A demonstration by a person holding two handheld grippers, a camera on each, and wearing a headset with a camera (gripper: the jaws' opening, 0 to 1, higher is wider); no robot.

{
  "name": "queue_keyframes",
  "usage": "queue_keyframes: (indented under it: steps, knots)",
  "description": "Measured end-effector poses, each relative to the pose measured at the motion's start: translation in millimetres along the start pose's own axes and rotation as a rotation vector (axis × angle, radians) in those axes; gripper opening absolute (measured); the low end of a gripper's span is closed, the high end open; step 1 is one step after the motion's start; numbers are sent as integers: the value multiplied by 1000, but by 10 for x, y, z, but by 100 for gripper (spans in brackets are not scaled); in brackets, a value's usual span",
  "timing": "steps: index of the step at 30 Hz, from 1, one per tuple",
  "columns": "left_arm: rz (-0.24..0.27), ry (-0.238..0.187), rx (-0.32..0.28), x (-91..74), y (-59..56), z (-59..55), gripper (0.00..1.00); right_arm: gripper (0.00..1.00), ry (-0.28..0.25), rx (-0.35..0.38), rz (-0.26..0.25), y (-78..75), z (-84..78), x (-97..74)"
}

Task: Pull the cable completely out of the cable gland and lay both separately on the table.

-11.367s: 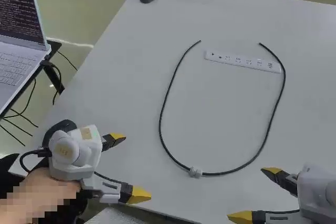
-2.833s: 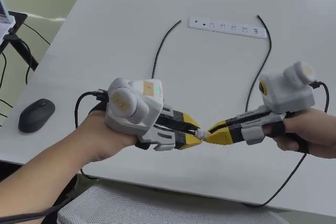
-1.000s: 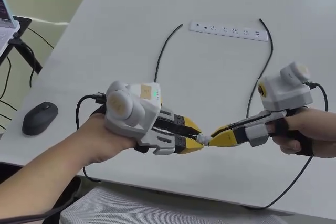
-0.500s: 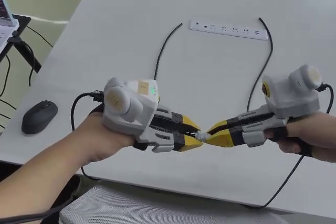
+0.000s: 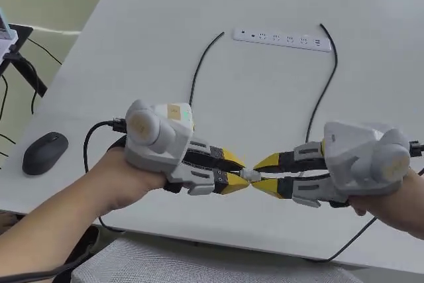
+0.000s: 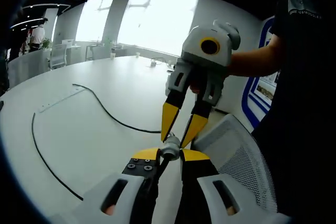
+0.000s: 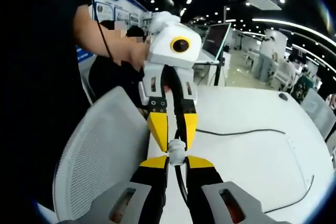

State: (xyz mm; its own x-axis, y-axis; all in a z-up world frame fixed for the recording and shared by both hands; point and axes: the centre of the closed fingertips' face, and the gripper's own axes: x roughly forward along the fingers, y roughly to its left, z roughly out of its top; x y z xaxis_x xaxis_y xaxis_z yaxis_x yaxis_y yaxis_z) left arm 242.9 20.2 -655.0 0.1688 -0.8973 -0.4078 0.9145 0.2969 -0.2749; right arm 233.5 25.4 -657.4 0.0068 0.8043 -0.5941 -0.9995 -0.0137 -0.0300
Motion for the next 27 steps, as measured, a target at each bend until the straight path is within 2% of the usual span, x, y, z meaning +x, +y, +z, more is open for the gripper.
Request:
queue_keyframes:
  steps: [4,11,15,20,22,24,27]
  knots:
    - [5,-5,-24,-11,12,-3,15,8,3,13,-19,-28,-1,0]
    - [11,-4,-4,-10,15,-2,15,8,8,16,-29,-55,-4,4]
    - [11,-15,-3,-9,17,29,15,9,-8,64,-35,-80,19,-27]
    - [12,-15,12,-6,26,66,15,17,-34,114,-102,-167,53,-139]
    - [15,-15,17,-8,31,73,15,21,-27,140,-138,-192,31,-200]
    - [20,-16,21,-10,44,82,15,23,-23,132,-166,-193,12,-253]
    - [28,-23,31,-14,64,110,15,23,22,135,-241,-241,-86,-318]
